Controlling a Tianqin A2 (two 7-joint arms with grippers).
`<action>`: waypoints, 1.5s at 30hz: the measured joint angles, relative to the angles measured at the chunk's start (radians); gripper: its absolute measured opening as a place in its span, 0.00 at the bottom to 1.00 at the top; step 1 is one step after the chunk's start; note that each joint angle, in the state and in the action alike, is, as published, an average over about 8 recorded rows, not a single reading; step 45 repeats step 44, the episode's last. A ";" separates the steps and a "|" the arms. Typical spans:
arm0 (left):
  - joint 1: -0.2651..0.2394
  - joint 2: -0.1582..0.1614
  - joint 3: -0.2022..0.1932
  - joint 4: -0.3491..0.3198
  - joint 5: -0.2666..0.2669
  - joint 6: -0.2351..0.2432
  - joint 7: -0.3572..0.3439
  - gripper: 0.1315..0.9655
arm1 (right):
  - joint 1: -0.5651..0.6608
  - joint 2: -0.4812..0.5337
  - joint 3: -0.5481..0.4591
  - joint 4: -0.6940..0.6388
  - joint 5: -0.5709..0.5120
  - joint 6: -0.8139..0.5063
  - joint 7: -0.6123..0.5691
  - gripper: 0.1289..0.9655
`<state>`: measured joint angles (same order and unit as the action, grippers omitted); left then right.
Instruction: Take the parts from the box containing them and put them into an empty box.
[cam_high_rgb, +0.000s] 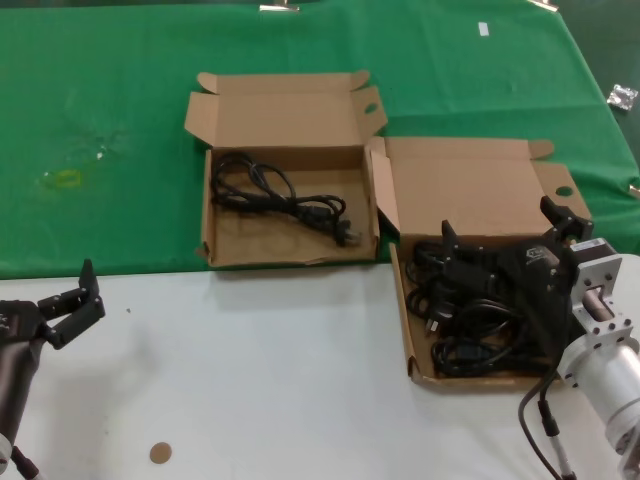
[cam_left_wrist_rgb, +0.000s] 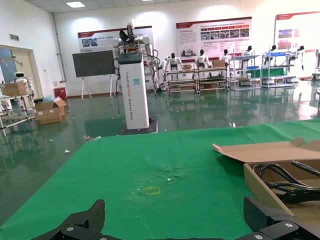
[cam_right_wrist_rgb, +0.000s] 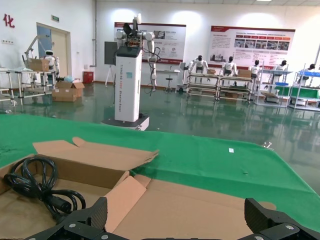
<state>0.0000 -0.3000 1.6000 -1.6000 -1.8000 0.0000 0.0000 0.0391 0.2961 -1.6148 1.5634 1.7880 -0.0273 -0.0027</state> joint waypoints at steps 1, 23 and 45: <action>0.000 0.000 0.000 0.000 0.000 0.000 0.000 1.00 | 0.000 0.000 0.000 0.000 0.000 0.000 0.000 1.00; 0.000 0.000 0.000 0.000 0.000 0.000 0.000 1.00 | 0.000 0.000 0.000 0.000 0.000 0.000 0.000 1.00; 0.000 0.000 0.000 0.000 0.000 0.000 0.000 1.00 | 0.000 0.000 0.000 0.000 0.000 0.000 0.000 1.00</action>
